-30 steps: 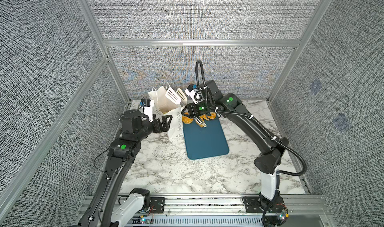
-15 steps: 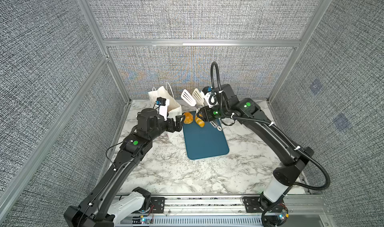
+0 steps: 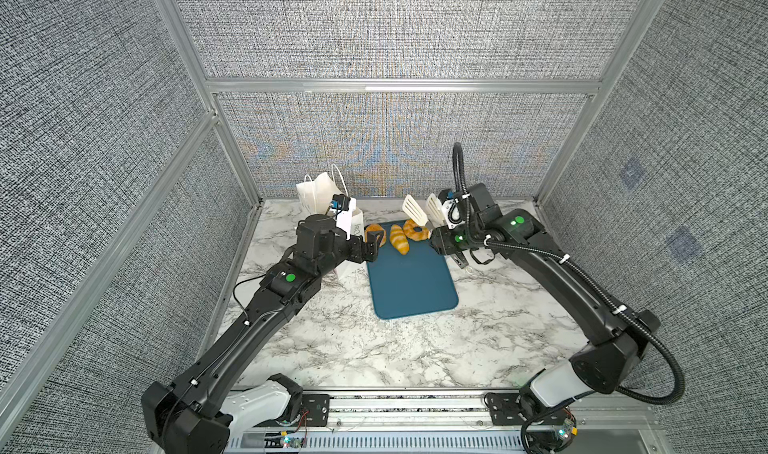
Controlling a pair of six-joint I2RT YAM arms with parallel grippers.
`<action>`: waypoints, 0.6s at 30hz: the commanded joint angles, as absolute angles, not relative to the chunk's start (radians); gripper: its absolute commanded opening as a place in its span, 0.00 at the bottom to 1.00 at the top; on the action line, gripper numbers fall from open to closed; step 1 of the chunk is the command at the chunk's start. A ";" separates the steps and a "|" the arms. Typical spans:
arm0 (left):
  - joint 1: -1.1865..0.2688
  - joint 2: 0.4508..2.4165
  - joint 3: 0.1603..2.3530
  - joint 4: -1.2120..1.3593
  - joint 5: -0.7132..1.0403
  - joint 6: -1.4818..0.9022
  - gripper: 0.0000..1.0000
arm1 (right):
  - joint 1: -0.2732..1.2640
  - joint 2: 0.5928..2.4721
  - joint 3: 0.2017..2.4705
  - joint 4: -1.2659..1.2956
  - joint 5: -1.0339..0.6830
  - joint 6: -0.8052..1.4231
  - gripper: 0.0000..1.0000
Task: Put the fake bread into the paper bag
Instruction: 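Pull the right tongs back out of the bag over the tray, then lower the right tongs onto the yellow striped croissant on the tray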
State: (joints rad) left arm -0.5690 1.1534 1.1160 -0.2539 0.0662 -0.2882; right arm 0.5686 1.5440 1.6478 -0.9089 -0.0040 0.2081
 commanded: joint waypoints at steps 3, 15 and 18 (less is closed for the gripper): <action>-0.596 1.199 1.112 -0.183 0.108 -0.305 0.99 | 0.540 1.549 1.588 -0.907 0.042 0.221 0.56; -0.634 1.269 1.078 -0.162 0.096 -0.337 0.99 | 0.539 1.720 1.635 -1.036 0.124 0.183 0.57; -0.631 1.249 1.041 -0.167 0.062 -0.343 0.99 | 0.547 1.772 1.657 -1.048 0.124 0.184 0.57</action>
